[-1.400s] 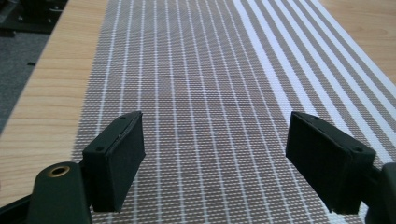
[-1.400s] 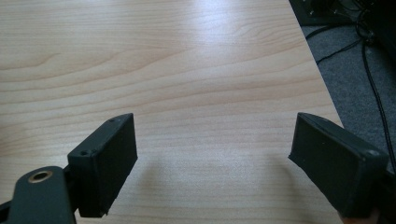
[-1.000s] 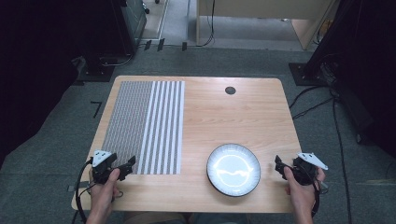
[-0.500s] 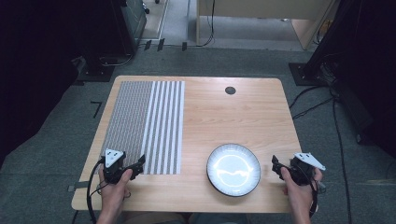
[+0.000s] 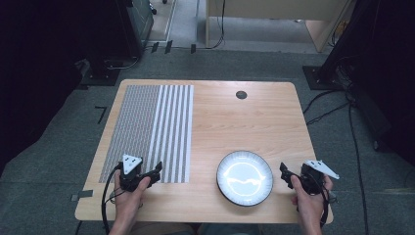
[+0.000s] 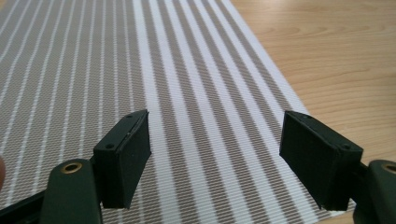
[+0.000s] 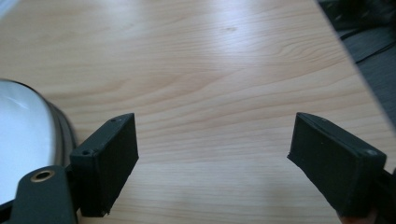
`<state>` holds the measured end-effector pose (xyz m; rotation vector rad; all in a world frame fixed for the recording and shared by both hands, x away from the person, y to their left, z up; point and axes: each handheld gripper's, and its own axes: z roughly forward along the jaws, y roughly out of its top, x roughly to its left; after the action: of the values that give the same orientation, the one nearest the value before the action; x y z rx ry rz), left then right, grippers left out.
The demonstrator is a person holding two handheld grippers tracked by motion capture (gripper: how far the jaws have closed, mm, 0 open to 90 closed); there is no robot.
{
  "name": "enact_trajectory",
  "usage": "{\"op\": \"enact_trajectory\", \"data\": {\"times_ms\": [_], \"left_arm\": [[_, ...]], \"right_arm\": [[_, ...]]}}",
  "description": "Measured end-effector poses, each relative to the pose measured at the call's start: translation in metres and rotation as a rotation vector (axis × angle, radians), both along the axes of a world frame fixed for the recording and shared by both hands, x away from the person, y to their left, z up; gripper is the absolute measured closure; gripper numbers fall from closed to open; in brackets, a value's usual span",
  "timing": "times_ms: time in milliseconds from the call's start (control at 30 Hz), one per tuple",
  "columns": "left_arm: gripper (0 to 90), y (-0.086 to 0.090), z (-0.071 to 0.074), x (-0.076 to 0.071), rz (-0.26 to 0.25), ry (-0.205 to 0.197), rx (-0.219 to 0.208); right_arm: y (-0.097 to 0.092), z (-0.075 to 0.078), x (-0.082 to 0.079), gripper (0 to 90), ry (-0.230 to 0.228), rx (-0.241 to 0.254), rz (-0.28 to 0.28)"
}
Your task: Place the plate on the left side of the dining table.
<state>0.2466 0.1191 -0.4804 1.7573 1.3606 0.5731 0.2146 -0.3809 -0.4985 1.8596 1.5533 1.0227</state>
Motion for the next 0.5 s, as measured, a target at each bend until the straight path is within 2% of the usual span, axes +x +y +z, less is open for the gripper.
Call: {"op": "enact_trajectory", "data": {"times_ms": [133, 300, 400, 500], "left_arm": [[24.3, -0.017, 0.005, 0.004, -0.044, 0.001, -0.025], [23.8, -0.030, 0.007, 0.007, -0.071, 0.001, -0.041], [23.6, -0.044, 0.008, 0.008, -0.100, 0.002, -0.044], [23.6, -0.051, 0.008, 0.009, -0.107, 0.003, -0.050]], "right_arm": [[0.008, 0.004, -0.002, 15.2, -0.014, -0.003, 0.016], [0.013, 0.006, -0.003, 15.2, -0.019, -0.007, 0.026], [0.017, 0.008, -0.003, 15.2, -0.023, 0.032, 0.041], [0.019, 0.009, -0.004, 15.3, -0.025, 0.043, 0.045]]}}
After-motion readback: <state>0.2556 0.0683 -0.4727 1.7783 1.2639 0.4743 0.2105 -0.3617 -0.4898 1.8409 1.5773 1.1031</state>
